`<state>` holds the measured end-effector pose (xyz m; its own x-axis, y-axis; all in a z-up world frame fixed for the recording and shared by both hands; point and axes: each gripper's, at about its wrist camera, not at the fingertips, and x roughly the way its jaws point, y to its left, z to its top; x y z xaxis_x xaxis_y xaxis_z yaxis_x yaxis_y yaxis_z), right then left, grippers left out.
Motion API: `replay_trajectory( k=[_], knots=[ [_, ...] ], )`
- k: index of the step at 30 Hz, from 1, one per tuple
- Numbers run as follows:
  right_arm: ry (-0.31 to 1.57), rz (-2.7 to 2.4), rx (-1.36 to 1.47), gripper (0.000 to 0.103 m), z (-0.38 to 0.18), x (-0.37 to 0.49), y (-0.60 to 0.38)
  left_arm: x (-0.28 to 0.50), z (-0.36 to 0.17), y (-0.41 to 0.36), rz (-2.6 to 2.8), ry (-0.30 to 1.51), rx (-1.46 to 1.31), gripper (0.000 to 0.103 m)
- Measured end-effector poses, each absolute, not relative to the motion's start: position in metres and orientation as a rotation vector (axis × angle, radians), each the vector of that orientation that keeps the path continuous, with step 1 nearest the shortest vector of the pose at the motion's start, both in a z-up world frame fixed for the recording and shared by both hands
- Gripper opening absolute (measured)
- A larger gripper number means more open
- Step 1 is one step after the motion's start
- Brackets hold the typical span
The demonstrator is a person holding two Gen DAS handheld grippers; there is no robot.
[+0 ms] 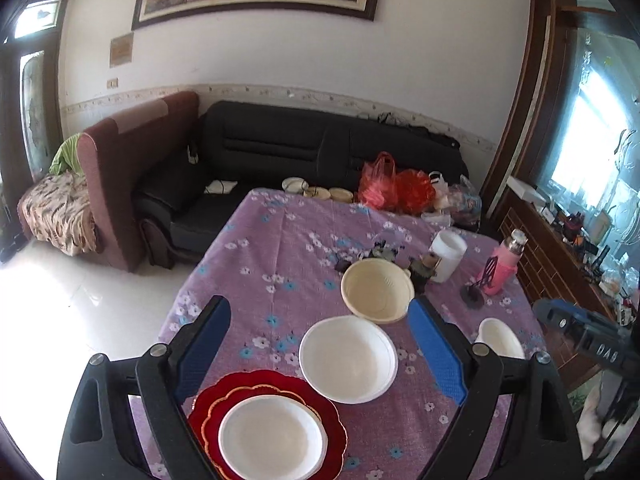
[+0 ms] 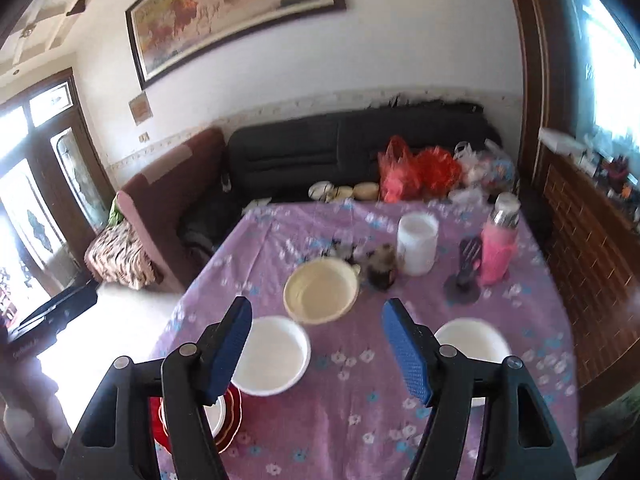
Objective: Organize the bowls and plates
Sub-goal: 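Grasp the rim of the white bowl with the right gripper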
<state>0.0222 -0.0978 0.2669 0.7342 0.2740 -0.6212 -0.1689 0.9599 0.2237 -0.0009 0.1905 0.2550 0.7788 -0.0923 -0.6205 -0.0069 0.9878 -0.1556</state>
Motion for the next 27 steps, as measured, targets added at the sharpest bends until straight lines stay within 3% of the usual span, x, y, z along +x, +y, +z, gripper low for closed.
replay_trajectory(
  k=[4,7,13,21,22,24,26,27],
  knots=[
    [0.878,0.338,0.31,0.051,0.153,0.063,-0.085,0.049,0.177,0.196,-0.049,0.831,-0.201,0.088],
    [0.915,0.358,0.369,0.049,0.1,0.083,-0.066,0.083,0.131,0.202,-0.055,0.945,-0.241,0.071],
    [0.899,0.31,0.417,0.05,0.045,0.104,-0.047,0.129,0.083,0.207,-0.065,1.027,-0.302,0.07],
    [0.924,0.366,0.439,0.05,0.022,0.126,-0.043,0.168,0.039,0.189,-0.154,1.184,-0.25,0.07],
    [0.938,0.369,0.437,0.049,0.018,0.127,-0.042,0.17,0.035,0.186,-0.165,1.199,-0.235,0.067],
    [0.97,0.38,0.46,0.04,0.008,0.13,-0.041,0.172,0.028,0.177,-0.203,1.238,-0.195,0.047],
    [1.001,0.4,0.478,0.025,-0.001,0.132,-0.039,0.172,0.019,0.17,-0.232,1.287,-0.176,0.014],
    [1.009,0.405,0.488,0.02,-0.004,0.133,-0.038,0.171,0.017,0.167,-0.251,1.295,-0.179,0.013]
  ],
)
